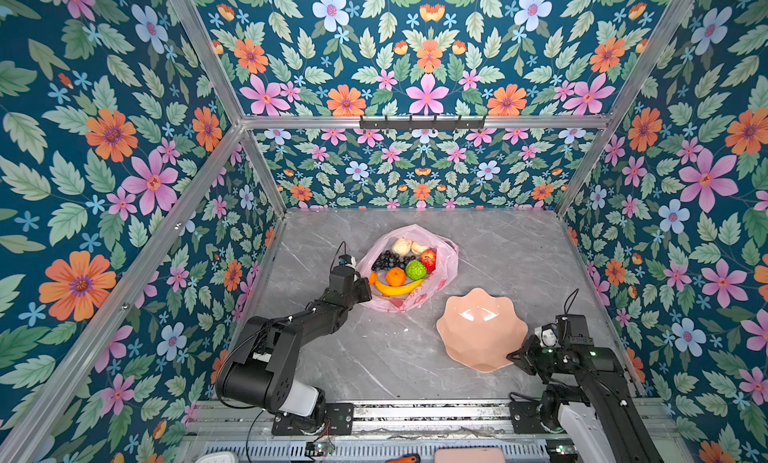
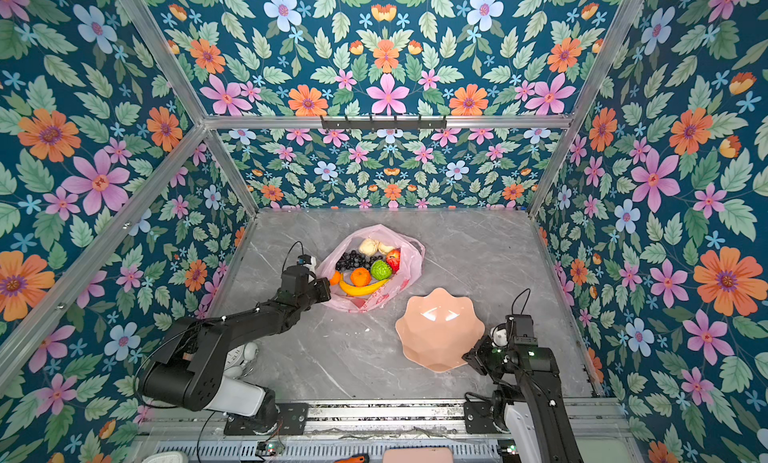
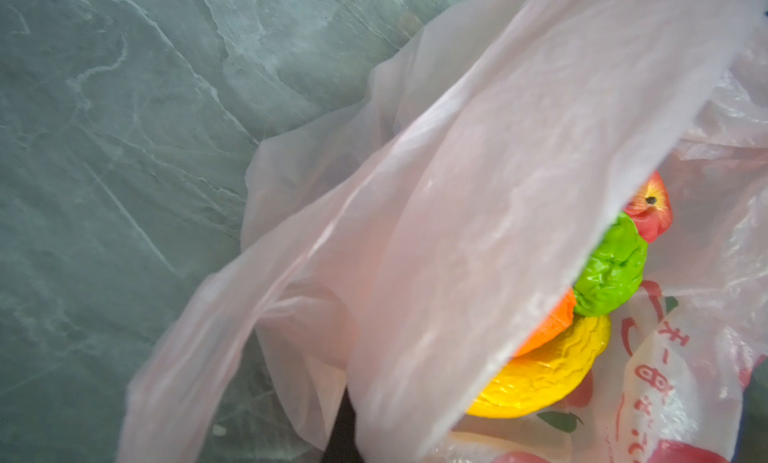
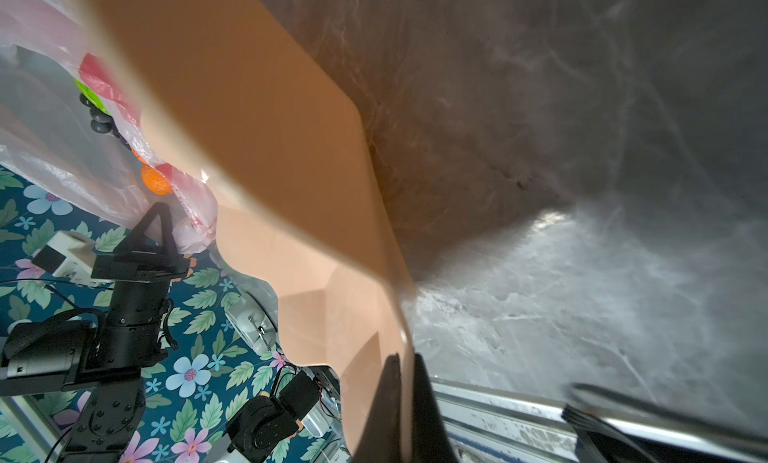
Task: Take the fake fruits out of the plastic bag
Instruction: 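Drag the peach bowl with the right gripper to beside the bag, nearer the robot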
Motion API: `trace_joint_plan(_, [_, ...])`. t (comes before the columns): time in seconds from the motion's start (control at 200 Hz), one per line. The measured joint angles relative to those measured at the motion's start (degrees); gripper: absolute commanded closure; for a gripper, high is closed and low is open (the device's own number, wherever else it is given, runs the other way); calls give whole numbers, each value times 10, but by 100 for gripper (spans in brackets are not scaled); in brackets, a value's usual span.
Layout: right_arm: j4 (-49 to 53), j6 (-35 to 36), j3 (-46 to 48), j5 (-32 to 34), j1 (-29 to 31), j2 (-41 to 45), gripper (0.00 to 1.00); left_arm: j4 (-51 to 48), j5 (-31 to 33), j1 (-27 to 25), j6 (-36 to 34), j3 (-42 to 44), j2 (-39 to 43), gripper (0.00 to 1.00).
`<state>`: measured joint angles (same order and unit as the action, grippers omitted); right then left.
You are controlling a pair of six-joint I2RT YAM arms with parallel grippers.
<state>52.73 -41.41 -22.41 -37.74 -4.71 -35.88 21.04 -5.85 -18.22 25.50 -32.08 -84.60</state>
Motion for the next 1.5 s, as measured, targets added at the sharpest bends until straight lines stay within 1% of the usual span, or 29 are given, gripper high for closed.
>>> trace_joint_plan(0.16, [9, 7, 7, -13, 2, 0, 100, 0, 0, 0, -2, 0, -4, 100])
trace_joint_plan(0.35, [23, 20, -4, -14, 8, -23, 100, 0, 1, 0, -2, 0, -9, 100])
trace_joint_plan(0.55, [18, 14, -7, 1, 44, -51, 100, 2, 1, 0, -2, -2, -11, 100])
trace_joint_plan(0.64, [16, 15, -12, 17, 46, -51, 93, 2, 1, 0, -2, -2, -11, 100])
trace_joint_plan(0.72, [21, 13, -23, 42, 48, -43, 83, 2, 1, 0, -2, -2, -10, 100])
trace_joint_plan(0.81, [31, 10, -35, 79, 48, -38, 76, 2, 1, 0, -2, -2, -9, 100])
trace_joint_plan(0.88, [40, 5, -42, 93, 48, -41, 68, 1, 1, 0, -2, -2, -7, 100])
trace_joint_plan(1.14, [58, -2, -71, 130, 48, -51, 49, 1, 1, 0, -2, -2, -7, 100])
trace_joint_plan(1.19, [63, -2, -77, 138, 49, -51, 41, 1, 1, 0, -2, -2, -7, 100])
trace_joint_plan(1.245, [71, -4, -86, 148, 49, -48, 36, 1, 1, 0, -2, -2, -7, 100])
trace_joint_plan(1.425, [99, -19, -122, 200, 51, -16, 34, 1, 0, 0, -2, -5, -9, 100])
trace_joint_plan(1.5, [101, -26, -137, 220, 53, -19, 34, 1, 0, 0, -2, -5, -9, 100])
